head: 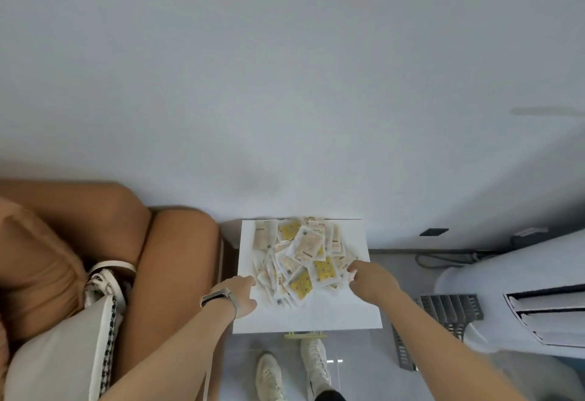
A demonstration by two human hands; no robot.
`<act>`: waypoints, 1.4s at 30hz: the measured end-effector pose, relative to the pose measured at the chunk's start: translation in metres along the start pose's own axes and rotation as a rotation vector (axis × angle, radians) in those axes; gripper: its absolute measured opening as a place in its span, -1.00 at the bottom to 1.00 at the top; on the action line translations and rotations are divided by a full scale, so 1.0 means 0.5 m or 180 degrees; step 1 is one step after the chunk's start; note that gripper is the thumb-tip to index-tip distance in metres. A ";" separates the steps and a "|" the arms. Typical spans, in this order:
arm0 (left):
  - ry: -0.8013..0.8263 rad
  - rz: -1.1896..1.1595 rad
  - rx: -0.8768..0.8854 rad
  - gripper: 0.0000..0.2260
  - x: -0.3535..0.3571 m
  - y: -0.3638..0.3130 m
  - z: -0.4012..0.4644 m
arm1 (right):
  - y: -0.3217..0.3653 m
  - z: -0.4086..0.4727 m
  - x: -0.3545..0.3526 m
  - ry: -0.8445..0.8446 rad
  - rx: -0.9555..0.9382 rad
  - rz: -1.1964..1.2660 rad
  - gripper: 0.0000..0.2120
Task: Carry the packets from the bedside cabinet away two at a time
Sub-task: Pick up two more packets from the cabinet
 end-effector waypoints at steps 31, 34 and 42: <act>-0.0547 -0.2170 0.0147 -0.74 0.090 -0.116 0.414 | 0.080 0.528 0.088 -0.0455 -0.0385 0.0048 -0.18; -0.0574 -0.2333 0.0138 -0.73 0.084 -0.105 0.424 | 0.090 0.559 0.105 -0.0267 -0.0240 -0.0320 -0.12; -0.0730 -0.2930 0.0025 -0.69 0.067 -0.100 0.432 | 0.097 0.557 0.099 -0.0556 -0.0214 -0.0500 -0.38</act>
Point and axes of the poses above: each hand's wrist, its own z-axis towards the middle knuckle, its own x-axis out of the palm, y = z × x, the point moved 8 cm from there along z, towards the middle knuckle, and after that the axes turned 10 degrees about y, right-handed, at the moved point
